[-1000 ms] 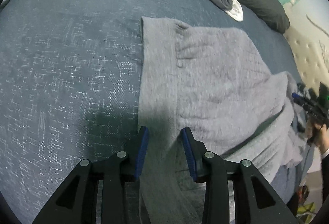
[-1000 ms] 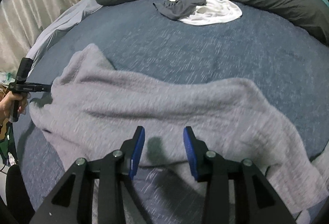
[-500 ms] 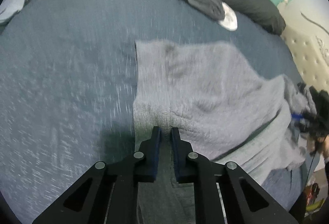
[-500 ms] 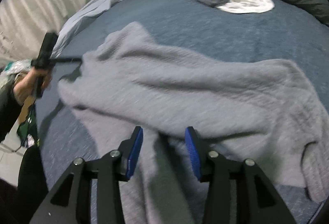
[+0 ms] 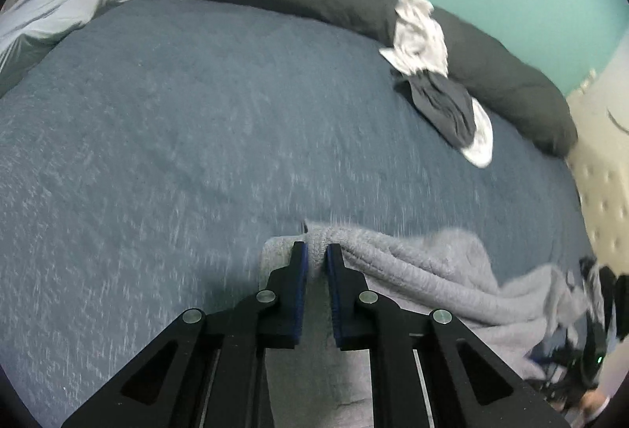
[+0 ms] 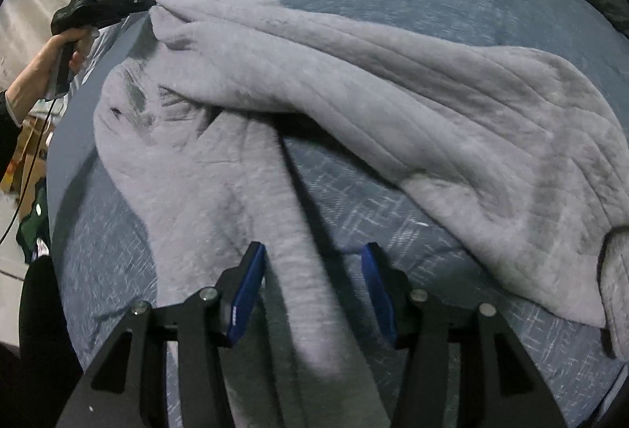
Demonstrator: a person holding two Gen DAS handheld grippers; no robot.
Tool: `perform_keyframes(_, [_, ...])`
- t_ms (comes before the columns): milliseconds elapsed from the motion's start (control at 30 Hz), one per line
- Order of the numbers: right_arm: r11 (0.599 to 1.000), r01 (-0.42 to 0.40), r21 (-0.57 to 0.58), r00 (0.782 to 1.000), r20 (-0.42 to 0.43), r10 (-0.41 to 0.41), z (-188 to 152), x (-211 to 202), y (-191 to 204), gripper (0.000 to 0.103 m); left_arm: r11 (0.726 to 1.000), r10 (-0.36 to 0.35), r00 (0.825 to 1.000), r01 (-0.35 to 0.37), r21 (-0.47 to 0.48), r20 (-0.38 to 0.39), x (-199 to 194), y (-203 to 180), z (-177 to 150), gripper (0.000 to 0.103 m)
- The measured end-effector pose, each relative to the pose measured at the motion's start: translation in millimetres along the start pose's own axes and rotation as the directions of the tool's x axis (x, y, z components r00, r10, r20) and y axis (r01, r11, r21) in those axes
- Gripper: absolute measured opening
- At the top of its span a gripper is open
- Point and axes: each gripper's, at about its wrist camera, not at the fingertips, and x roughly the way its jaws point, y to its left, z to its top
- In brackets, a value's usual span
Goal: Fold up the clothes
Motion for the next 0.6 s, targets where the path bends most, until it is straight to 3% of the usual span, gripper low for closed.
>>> perform_keyframes(133, [1.0,-0.007,0.026,1.0,0.007,0.007,-3,-1,-4,0.052,1.0,0.023,0.999,-0.024,-0.02,-0.041,7,8,-4,0.012])
perform_keyframes(267, [1.0,-0.013,0.016,1.0,0.0,0.013,-8,-2,1,0.052,0.999,-0.016,0.998,0.013,-0.048,-0.057,2,16,-18,0.015])
perform_keyframes(600, [1.0,-0.029,0.01,0.999,0.022,0.029,-26,-28,10,0.052,0.995,-0.065,0.994,0.071,0.065,-0.091,-59,40,-88,0.03])
